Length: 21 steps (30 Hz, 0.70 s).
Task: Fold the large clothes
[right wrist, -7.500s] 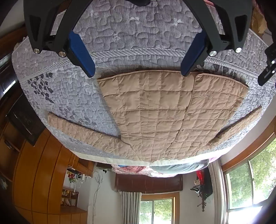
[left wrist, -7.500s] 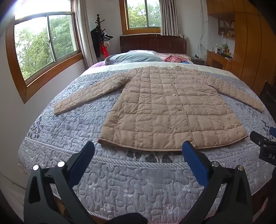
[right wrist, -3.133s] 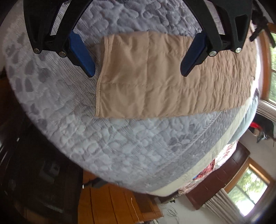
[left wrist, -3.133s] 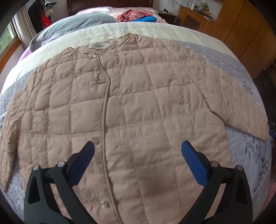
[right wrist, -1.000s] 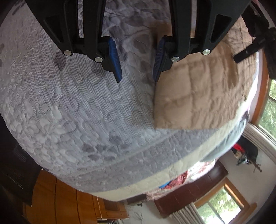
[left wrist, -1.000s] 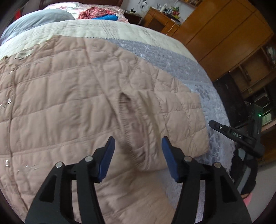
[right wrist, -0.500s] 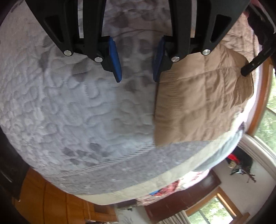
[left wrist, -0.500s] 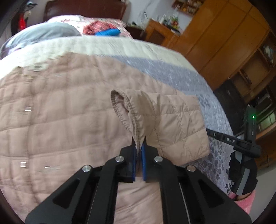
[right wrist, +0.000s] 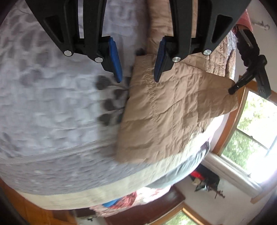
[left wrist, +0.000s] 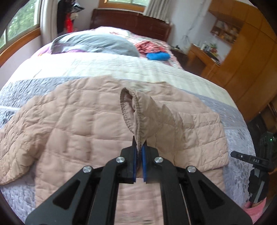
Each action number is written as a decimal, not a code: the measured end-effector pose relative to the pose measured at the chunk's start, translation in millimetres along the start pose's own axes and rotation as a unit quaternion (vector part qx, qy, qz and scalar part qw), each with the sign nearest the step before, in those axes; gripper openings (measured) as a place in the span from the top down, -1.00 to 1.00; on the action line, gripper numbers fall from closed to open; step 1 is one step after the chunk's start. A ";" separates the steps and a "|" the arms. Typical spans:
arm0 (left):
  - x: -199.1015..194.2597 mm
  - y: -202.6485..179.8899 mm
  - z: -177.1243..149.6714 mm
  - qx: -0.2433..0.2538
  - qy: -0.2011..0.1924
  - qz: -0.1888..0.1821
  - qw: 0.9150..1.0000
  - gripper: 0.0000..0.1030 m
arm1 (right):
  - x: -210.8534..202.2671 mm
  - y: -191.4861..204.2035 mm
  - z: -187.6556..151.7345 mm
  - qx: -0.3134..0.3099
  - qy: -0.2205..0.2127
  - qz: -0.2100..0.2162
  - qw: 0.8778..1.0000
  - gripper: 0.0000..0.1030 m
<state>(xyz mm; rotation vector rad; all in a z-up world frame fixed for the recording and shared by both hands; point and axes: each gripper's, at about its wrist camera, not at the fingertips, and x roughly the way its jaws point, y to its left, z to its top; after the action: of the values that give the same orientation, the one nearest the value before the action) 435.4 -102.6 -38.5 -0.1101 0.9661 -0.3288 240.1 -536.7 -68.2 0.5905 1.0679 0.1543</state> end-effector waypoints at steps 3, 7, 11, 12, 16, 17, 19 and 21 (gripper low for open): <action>7.3 20.0 -0.3 -0.014 0.008 0.009 1.000 0.94 | 22.5 14.4 3.6 -0.009 0.019 -0.006 1.000 0.24; 35.9 45.7 -3.3 -0.028 0.043 0.020 0.998 0.93 | 42.6 22.8 -0.7 -0.019 0.035 -0.050 0.998 0.25; 65.3 50.8 -14.6 -0.022 0.066 0.033 0.997 0.92 | 50.2 28.1 -4.3 -0.030 0.033 -0.070 0.997 0.25; 69.8 51.9 -16.8 -0.021 0.066 0.033 0.997 0.91 | 51.2 29.4 -4.8 -0.033 0.033 -0.074 0.996 0.26; 75.8 49.7 -22.2 -0.013 0.058 0.041 0.997 0.87 | 56.5 37.3 -7.3 -0.041 0.031 -0.096 0.994 0.25; 75.6 50.6 -20.1 -0.016 0.060 0.041 0.997 0.84 | 58.8 39.0 -7.4 -0.041 0.031 -0.101 0.994 0.25; 72.9 54.5 -17.7 -0.028 0.063 0.034 0.997 0.80 | 59.3 42.9 -5.3 -0.043 0.033 -0.107 0.993 0.24; 64.2 61.5 -14.0 -0.044 0.064 0.031 0.996 0.58 | 51.4 45.1 -3.3 -0.042 0.033 -0.105 0.993 0.18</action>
<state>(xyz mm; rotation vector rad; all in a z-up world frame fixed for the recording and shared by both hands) 471.4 -64.4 -111.7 -0.1393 1.1094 -0.2386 269.5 -477.5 -85.7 0.3963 1.1753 0.0338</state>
